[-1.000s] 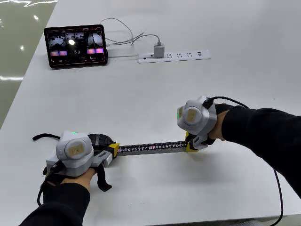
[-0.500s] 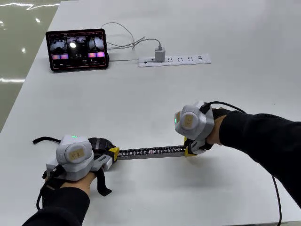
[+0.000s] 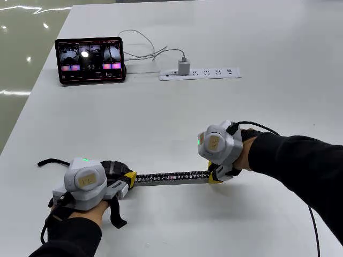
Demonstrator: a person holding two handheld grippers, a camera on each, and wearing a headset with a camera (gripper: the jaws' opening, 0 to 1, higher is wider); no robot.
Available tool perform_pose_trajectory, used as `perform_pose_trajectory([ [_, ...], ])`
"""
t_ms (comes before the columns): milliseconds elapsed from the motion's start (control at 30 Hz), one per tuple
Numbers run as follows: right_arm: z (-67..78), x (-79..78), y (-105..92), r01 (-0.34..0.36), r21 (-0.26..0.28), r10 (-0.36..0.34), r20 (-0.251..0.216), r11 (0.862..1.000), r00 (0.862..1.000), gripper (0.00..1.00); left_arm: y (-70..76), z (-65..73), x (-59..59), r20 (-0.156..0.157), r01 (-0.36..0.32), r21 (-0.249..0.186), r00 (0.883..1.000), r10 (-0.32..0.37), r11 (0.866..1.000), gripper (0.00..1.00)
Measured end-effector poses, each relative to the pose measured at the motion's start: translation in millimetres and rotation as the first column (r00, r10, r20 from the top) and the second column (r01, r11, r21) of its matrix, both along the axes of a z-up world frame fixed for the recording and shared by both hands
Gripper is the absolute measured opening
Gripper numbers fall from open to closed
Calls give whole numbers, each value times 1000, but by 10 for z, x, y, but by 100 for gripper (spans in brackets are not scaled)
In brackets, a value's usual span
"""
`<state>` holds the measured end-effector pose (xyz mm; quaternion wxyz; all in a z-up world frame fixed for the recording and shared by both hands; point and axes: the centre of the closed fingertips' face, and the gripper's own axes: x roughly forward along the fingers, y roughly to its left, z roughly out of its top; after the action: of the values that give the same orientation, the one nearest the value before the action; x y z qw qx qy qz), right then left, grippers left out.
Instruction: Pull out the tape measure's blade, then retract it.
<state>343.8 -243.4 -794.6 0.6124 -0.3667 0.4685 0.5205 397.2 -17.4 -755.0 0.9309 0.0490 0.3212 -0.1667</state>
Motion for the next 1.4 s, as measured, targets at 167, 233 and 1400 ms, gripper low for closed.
perform_pose_trajectory([
  [167,-4,4,20,2,0,-2,0,1000,1000,10,-3,-3,2,1,-1,-1,1000,1,1000,59],
  [233,-6,6,27,2,0,-2,0,1000,1000,10,-2,-4,3,1,-1,-2,1000,1,1000,59],
  [1400,4,13,171,6,5,-6,3,1000,1000,9,-1,-5,-10,4,-3,-7,1000,3,1000,59],
])
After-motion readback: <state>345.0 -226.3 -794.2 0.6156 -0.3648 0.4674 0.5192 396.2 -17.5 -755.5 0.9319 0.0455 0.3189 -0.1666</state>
